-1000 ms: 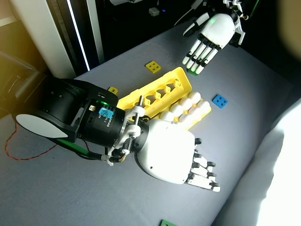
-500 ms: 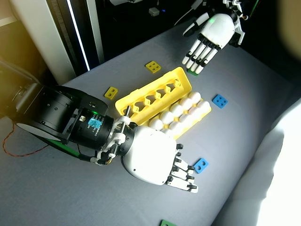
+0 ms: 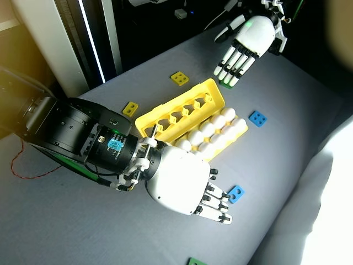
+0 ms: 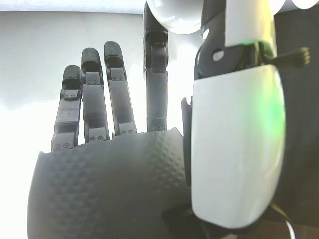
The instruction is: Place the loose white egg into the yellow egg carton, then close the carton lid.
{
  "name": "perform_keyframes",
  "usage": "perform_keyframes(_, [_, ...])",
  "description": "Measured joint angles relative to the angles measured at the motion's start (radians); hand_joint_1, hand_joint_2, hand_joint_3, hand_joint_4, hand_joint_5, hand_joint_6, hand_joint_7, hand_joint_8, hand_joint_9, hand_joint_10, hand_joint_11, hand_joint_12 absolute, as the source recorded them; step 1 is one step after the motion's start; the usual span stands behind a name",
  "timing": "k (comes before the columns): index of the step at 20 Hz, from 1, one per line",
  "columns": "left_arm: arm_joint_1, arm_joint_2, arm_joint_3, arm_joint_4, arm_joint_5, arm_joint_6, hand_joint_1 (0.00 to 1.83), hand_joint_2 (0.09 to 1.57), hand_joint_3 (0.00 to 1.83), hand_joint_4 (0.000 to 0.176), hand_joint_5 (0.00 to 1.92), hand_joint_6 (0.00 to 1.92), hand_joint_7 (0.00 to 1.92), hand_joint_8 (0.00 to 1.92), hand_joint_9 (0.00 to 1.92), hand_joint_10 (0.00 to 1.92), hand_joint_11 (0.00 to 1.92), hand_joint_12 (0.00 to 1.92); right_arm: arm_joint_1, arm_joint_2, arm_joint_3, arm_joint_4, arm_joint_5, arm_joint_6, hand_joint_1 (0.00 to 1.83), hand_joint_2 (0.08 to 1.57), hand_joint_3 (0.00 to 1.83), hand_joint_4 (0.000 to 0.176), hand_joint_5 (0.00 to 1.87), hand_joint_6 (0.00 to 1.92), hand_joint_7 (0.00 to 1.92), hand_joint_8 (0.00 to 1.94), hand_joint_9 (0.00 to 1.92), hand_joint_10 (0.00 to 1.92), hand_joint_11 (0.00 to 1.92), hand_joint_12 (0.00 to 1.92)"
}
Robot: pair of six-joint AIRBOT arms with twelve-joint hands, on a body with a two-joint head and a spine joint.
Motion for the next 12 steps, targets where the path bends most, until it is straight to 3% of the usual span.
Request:
perform_keyframes(1, [0.0,0.0,0.0,0.0,0.0,0.0,0.0,1.26,0.0,0.0,0.38,0.0,0.34,0.0,0.27,0.0,0.0,0.43,-0.003,0.0,0.0,0.0,0.001,0.0,1.07,1.03,0.0,0.169,1.16,0.68,0.37,0.0,0.3,0.01,0.0,0.34])
perform_keyframes(2, [0.0,0.0,0.0,0.0,0.0,0.0,0.0,1.26,0.0,0.0,0.39,0.0,0.35,0.0,0.28,0.0,0.0,0.45,-0.008,0.0,0.0,0.0,0.002,0.0,1.07,1.03,0.0,0.174,1.16,0.68,0.37,0.0,0.3,0.0,0.0,0.33])
perform_keyframes(3, [0.0,0.0,0.0,0.0,0.0,0.0,0.0,1.26,0.0,0.0,0.4,0.0,0.36,0.0,0.29,0.0,0.0,0.48,-0.014,-0.001,0.0,0.0,0.0,0.0,1.08,1.03,0.0,0.169,1.17,0.66,0.37,0.0,0.3,0.0,0.0,0.28])
perform_keyframes(4, [0.0,0.0,0.0,0.0,0.0,0.0,0.0,1.26,0.0,0.0,0.39,0.0,0.35,0.0,0.29,0.0,0.0,0.48,-0.014,-0.003,0.0,0.002,-0.004,0.0,1.08,1.03,0.0,0.152,1.16,0.67,0.36,0.0,0.29,0.0,0.0,0.26])
perform_keyframes(5, [0.0,0.0,0.0,0.0,0.0,0.0,0.0,1.25,0.0,0.0,0.4,0.0,0.36,0.0,0.29,0.0,0.0,0.48,-0.015,-0.003,0.0,0.003,-0.003,0.0,1.08,1.03,0.0,0.16,1.17,0.66,0.37,0.0,0.29,0.0,0.0,0.28])
perform_keyframes(6, [0.0,0.0,-0.001,-0.001,0.0,0.0,0.0,1.25,0.0,0.0,0.41,0.0,0.37,0.01,0.3,0.01,0.0,0.5,-0.016,-0.003,0.0,0.003,-0.002,0.0,1.08,1.03,0.0,0.151,1.17,0.66,0.37,0.0,0.29,0.0,0.0,0.29])
perform_keyframes(8, [0.0,0.0,-0.001,0.0,0.0,0.0,0.0,1.25,0.0,0.0,0.42,0.0,0.39,0.01,0.32,0.01,0.0,0.52,-0.019,-0.003,0.0,0.004,0.001,0.0,1.1,1.03,0.0,0.116,1.18,0.64,0.36,0.0,0.28,0.0,0.0,0.3])
perform_keyframes(9, [0.0,0.0,-0.001,0.0,0.0,0.0,0.0,1.25,0.0,0.0,0.4,0.0,0.37,0.0,0.3,0.0,0.0,0.49,-0.019,-0.003,0.0,0.005,0.001,0.0,1.09,1.03,0.0,0.124,1.18,0.64,0.36,0.0,0.29,0.0,0.0,0.33])
perform_keyframes(12, [0.0,0.0,-0.001,0.0,0.0,0.0,0.0,1.25,0.0,0.0,0.39,0.0,0.36,0.0,0.3,0.0,0.0,0.48,-0.019,-0.006,0.0,0.004,0.002,-0.001,1.09,1.03,0.0,0.125,1.18,0.64,0.36,0.0,0.29,0.0,0.0,0.34])
